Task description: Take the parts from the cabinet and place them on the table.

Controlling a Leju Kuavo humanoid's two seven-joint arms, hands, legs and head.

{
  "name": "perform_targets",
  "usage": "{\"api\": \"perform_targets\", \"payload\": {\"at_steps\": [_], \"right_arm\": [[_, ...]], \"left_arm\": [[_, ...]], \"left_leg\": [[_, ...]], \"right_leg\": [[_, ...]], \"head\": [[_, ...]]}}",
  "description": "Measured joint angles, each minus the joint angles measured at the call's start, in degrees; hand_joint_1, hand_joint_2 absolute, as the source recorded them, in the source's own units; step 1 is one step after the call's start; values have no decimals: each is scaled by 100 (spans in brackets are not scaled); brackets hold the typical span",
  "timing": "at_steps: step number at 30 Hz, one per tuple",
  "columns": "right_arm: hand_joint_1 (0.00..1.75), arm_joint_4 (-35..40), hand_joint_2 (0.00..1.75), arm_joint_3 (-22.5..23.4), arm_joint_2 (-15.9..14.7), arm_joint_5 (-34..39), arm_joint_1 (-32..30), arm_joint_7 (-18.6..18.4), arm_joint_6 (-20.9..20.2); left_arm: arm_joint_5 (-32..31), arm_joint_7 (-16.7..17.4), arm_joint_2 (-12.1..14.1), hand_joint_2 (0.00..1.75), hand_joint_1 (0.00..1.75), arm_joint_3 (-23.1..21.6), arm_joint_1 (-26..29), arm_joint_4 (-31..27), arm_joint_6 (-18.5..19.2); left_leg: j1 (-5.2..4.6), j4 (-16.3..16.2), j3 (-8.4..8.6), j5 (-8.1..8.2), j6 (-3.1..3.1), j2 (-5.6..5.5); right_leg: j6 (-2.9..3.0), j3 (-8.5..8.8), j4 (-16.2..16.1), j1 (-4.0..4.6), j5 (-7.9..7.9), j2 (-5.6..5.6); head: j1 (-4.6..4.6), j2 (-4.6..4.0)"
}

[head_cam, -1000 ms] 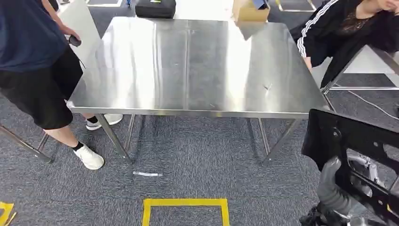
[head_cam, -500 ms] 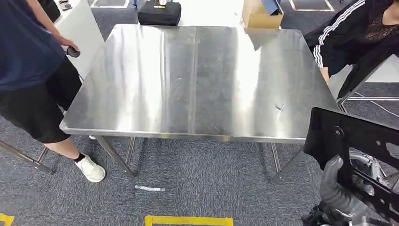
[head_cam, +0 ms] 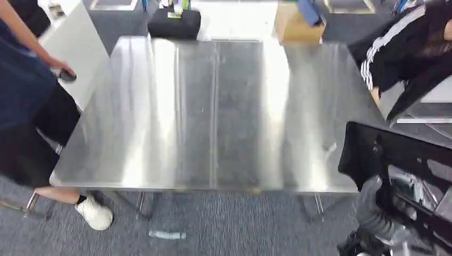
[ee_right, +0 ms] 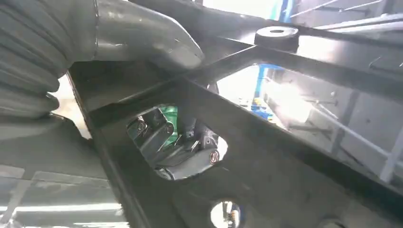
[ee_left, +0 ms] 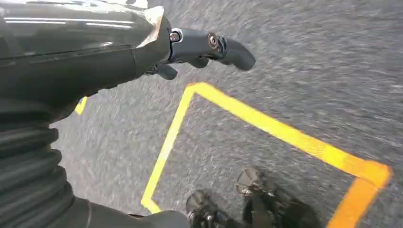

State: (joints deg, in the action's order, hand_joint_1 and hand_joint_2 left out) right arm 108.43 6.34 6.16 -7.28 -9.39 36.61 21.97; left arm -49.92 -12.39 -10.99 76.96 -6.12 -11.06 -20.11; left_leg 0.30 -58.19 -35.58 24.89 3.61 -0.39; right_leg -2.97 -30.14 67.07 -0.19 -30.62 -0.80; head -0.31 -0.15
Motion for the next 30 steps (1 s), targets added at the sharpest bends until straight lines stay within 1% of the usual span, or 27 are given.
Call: {"api": "perform_targets", "payload": {"at_steps": [1,2,3,4,5,6,7,8,9,10,11,12,13,15,16,17,18,19,20,21,23,24,25,26,27,28,30], "right_arm": [[175,0,175,2,-7,2,-8,0,2],[175,-2,175,4,-9,2,-17,-2,4],[175,-2,175,4,-9,2,-21,-2,4],[175,-2,175,4,-11,2,-20,-2,4],[175,-2,175,4,-11,2,-24,-2,4],[175,-2,175,4,-11,2,-32,-2,4],[175,-7,175,7,-11,2,-42,-2,4],[175,-31,175,7,-13,2,-46,-24,17],[175,-48,175,17,-17,-2,-42,-70,50],[175,-72,175,22,-20,-7,-24,-158,81],[175,-83,175,39,-20,-15,-2,-223,138],[175,-98,175,76,-22,-22,54,-286,181],[175,-126,175,129,-26,-54,127,-356,238],[175,-217,175,258,-79,-228,235,-599,402],[175,-289,175,330,-98,-304,269,-700,437],[175,-389,175,422,-138,-378,285,-793,461],[175,-482,175,515,-183,-456,295,-865,476],[175,-594,175,613,-227,-561,314,-928,516],[175,-748,175,727,-284,-709,361,-1003,555],[175,-923,175,844,-343,-853,432,-1063,581],[175,-1323,175,1110,-491,-1140,557,-1154,584],[175,-1531,175,1216,-549,-1262,660,-1158,590],[175,-1799,175,1320,-622,-1454,779,-1200,631],[175,-2039,175,1403,-727,-1655,908,-1261,703],[175,-2329,175,1486,-877,-1885,1061,-1329,761],[175,-2644,175,1552,-1008,-2084,1214,-1399,831],[175,-3298,175,1734,-1312,-2473,1541,-1539,1021]], "left_arm": [[0,0,0,175,0,-7,-9,0,0],[0,0,0,175,0,-15,-3,0,0],[0,0,0,175,0,-22,7,0,0],[2,0,0,175,0,-24,11,0,0],[0,2,2,175,0,-26,12,0,0],[0,2,2,175,0,-28,9,0,0],[0,2,2,175,0,-31,11,0,0],[2,2,11,175,0,-31,23,0,-4],[2,2,15,175,0,-33,23,0,-7],[2,4,15,175,0,-33,13,0,-13],[9,18,13,175,0,-33,8,0,-17],[9,20,15,175,0,-35,-8,0,-15],[7,37,0,175,0,-35,-46,0,-17],[-24,77,-9,175,0,-39,-84,0,-31],[-37,85,-18,175,0,-44,-80,2,-35],[-42,96,-18,175,0,-46,-73,2,-53],[-44,101,-18,175,0,-48,-59,0,-72],[-57,105,-18,175,0,-50,-40,2,-70],[-81,109,-18,175,0,-57,-28,2,-68],[-103,116,-11,175,0,-59,-21,2,-68],[-111,125,0,175,0,-63,-14,0,-50],[-111,127,15,175,0,-63,4,0,-50],[-129,137,24,175,0,-66,12,0,-50],[-129,151,13,175,0,-70,14,2,-52],[-133,164,9,175,0,-72,15,2,-70],[-135,168,-2,175,0,-74,1,2,-79],[-138,179,-7,175,0,-79,-27,2,-118]], "left_leg": [[2,16,76,70,2,-8],[2,32,178,157,5,-15],[2,43,296,248,3,-22],[3,44,425,344,2,-32],[3,45,563,449,-9,-51],[3,45,711,565,-21,-59],[3,46,838,676,-38,-63],[-3,54,867,774,-63,-68],[-28,37,1012,905,-101,-67],[-25,86,1054,987,-145,-66],[-5,103,1207,999,-179,-58],[-1,36,1218,945,-190,-45],[31,-146,1124,860,-204,-45],[30,-965,602,636,-236,-5],[29,-1318,319,758,-252,-5],[31,-1581,49,1040,-268,-4],[30,-1715,-156,1332,-273,-5],[31,-1715,-305,1532,-269,-3],[31,-1594,-386,1517,-265,-3],[29,-1306,-381,1301,-244,-3],[10,-477,-260,405,-160,2],[-32,-273,-273,70,-109,-3],[-39,-288,-254,248,-80,-63],[-49,-272,-192,71,-78,-70],[-44,-255,-181,31,-80,-66],[-33,-231,-187,-4,-123,-57],[-68,-233,-190,6,-108,-82]], "right_leg": [[2,-328,418,-2,-76,1],[72,-616,719,-1,-340,2],[121,-818,835,-2,-639,3],[120,-939,765,-8,-861,6],[96,-982,544,-29,-930,11],[33,-969,176,-57,-815,16],[-88,-950,-237,-82,-425,33],[-278,-955,-610,-103,256,93],[-293,-912,-782,-69,700,146],[-122,-771,-763,-18,724,156],[-18,-731,-776,-9,715,130],[31,-678,-766,-25,715,127],[89,-603,-788,-43,675,117],[203,-477,-860,-58,600,114],[260,-428,-879,-55,557,113],[285,-370,-885,-53,494,110],[286,-310,-885,-52,433,99],[286,-233,-885,-52,369,86],[279,-146,-885,-53,302,77],[264,-51,-885,-52,237,64],[228,81,-897,-53,115,63],[196,133,-880,-31,72,47],[144,129,-870,-8,23,1],[103,130,-870,3,-13,-3],[96,123,-884,4,-26,-17],[127,163,-867,12,-31,-3],[117,191,-937,18,-34,2]], "head": [[20,0],[26,0],[22,0],[26,0],[26,0],[26,0],[31,0],[48,0],[31,0],[48,0],[6,0],[34,0],[28,0],[20,0],[13,0],[22,0],[13,0],[13,0],[13,0],[15,0],[15,0],[13,0],[2,0],[2,0],[4,0],[0,0],[7,0]]}}
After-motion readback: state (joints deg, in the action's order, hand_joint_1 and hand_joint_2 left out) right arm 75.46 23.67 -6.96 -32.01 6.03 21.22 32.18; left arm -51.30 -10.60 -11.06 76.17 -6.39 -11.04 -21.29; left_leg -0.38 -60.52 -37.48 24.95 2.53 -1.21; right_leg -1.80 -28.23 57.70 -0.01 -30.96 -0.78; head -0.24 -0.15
